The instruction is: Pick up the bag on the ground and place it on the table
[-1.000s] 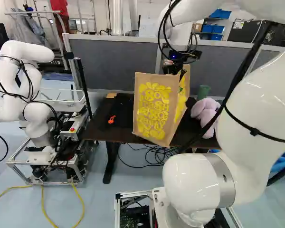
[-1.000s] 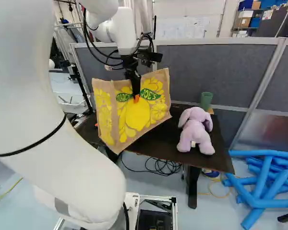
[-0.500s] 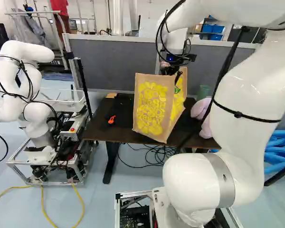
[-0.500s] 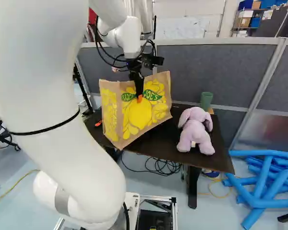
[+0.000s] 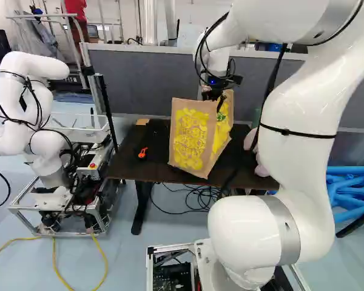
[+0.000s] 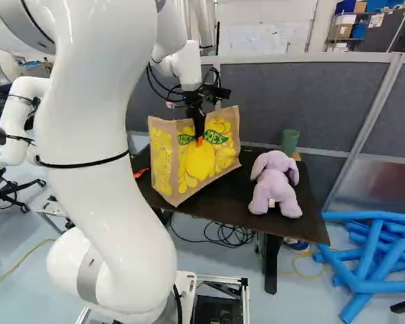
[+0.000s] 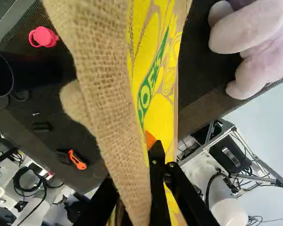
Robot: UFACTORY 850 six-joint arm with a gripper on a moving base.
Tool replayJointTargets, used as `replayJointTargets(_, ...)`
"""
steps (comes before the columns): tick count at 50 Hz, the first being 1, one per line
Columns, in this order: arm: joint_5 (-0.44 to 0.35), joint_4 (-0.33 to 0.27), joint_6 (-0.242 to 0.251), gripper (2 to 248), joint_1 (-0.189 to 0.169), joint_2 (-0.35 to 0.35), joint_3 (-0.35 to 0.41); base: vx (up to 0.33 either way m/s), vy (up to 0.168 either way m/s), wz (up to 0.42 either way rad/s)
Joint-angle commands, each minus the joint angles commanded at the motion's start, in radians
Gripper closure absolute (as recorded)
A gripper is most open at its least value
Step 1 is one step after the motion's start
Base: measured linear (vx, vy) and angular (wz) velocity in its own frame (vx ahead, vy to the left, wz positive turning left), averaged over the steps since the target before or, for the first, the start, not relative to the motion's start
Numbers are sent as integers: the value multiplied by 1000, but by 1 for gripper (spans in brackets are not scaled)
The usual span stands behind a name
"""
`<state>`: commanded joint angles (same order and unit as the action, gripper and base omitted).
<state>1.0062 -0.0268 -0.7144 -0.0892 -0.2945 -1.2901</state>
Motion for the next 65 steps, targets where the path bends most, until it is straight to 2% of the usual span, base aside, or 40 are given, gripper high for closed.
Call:
replayJointTargets(15,-21,0,0,229,2,-67,-38,0,0,0)
replayJointTargets(41,-21,0,0,224,2,-73,-41,0,0,0)
replayJointTargets(42,-21,0,0,195,2,-73,-41,0,0,0)
replayJointTargets(47,-21,0,0,195,2,-73,-41,0,0,0)
replayJointTargets(48,-21,0,0,161,2,-73,-41,0,0,0)
replayJointTargets(52,-21,0,0,161,2,-73,-41,0,0,0)
replayJointTargets(53,-21,0,0,127,2,-73,-41,0,0,0)
replayJointTargets(57,-21,0,0,127,2,-73,-41,0,0,0)
replayJointTargets(58,-21,0,0,92,2,-73,-41,0,0,0)
replayJointTargets(62,-21,0,0,92,2,-73,-41,0,0,0)
replayJointTargets(63,-21,0,0,55,2,-73,-41,0,0,0)
replayJointTargets(65,-21,0,0,55,2,-73,-41,0,0,0)
